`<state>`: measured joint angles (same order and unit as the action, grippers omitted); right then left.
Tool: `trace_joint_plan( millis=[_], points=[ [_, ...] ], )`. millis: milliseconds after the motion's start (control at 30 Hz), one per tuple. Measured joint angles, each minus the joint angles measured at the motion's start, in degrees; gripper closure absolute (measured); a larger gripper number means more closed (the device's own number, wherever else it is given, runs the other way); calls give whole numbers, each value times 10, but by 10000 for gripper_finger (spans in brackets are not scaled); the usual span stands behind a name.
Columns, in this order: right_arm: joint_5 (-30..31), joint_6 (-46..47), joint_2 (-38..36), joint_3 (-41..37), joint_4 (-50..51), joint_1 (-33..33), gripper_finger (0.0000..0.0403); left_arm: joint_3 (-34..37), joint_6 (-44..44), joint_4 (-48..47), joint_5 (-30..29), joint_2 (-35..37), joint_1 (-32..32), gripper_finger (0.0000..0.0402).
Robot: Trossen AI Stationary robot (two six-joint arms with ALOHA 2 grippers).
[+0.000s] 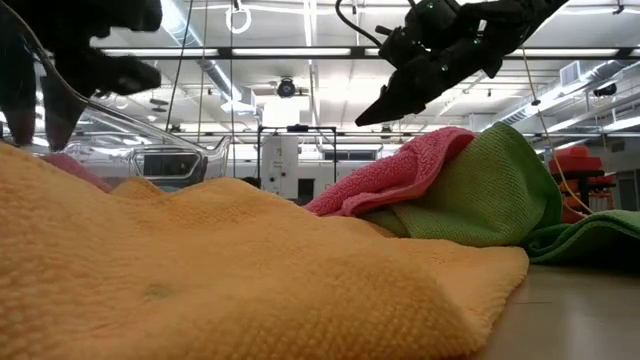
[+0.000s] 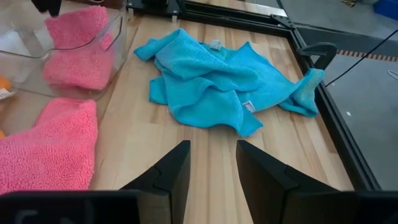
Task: Fold microfiber towels
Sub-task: Put the top pink microfiber cloth into the transparent bin
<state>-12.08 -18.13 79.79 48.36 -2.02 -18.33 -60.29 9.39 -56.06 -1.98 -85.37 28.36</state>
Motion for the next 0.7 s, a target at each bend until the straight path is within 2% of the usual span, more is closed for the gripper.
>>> trace_joint_plan(
  millis=[200,333,533,700],
  points=[
    [0,0,0,0,-4,3,265,-53,-83,-49,14,-45,-13,232],
    [0,0,0,0,-13,3,265,-53,-141,-54,54,-80,-23,214],
    [-18,-1,0,0,-16,3,265,-42,-223,-48,74,-134,-54,225],
    [-21,-9,0,0,-18,15,265,-37,-265,0,12,-180,-67,254]
  ],
)
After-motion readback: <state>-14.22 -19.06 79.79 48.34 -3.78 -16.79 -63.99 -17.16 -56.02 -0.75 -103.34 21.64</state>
